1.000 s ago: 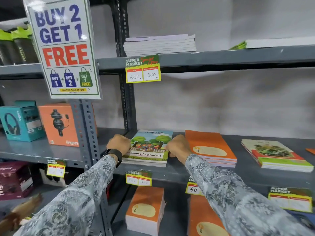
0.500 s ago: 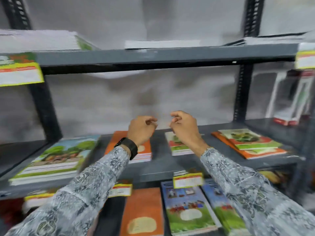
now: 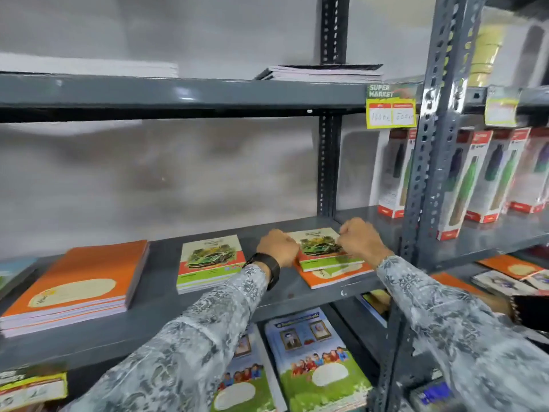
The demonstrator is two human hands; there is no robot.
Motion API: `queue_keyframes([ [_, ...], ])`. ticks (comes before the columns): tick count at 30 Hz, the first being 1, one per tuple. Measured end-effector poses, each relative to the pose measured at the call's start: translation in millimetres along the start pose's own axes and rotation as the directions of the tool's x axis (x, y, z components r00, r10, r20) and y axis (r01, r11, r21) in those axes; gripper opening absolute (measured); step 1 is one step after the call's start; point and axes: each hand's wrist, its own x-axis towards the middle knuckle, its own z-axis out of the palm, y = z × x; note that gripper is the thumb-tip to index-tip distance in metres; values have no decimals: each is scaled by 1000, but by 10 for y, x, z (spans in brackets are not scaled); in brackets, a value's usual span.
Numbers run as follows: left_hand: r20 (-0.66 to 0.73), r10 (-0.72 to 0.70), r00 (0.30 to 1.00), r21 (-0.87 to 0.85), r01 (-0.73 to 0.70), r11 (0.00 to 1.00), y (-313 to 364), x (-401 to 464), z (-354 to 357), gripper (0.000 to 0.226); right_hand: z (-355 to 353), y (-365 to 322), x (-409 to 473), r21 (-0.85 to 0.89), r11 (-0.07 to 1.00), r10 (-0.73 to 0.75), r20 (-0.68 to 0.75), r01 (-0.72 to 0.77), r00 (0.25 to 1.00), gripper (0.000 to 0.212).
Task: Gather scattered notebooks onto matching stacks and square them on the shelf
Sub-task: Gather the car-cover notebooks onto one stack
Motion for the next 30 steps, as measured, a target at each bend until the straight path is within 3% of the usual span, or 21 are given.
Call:
queue_keyframes([
  [2,-5,-43,999,49,43,998,33,93,171,33,-19,131,71,-84,996,21,55,-17,998,8],
  [7,-80,-127,989,89,134,987,63,232,286,26,4,178,227,-97,993,70,106,-60,992,16],
  [10,18,-235,972,-115,235,965,70,311,245,18,14,123,289,-88,993,94,151,-81,984,16],
  [13,129,-298,946,-321,324,890,70,361,201,23,-18,111,328,-22,988,154,206,-153,966,32],
  [14,148,-300,942,-389,334,859,54,361,185,23,-27,117,339,24,982,178,228,-189,957,29],
  [17,157,-298,942,-605,330,724,1,341,148,10,-80,138,351,107,944,269,305,-313,914,19],
  [20,118,-292,949,-680,292,673,-37,269,20,22,-89,57,301,177,908,300,360,-380,884,17],
  [25,49,-241,969,-705,204,680,-209,266,-536,26,30,-350,173,487,793,137,444,-367,886,8],
  [30,-26,-270,962,-672,183,717,-615,240,-1276,15,284,-1098,-52,670,691,-21,394,-271,919,21],
])
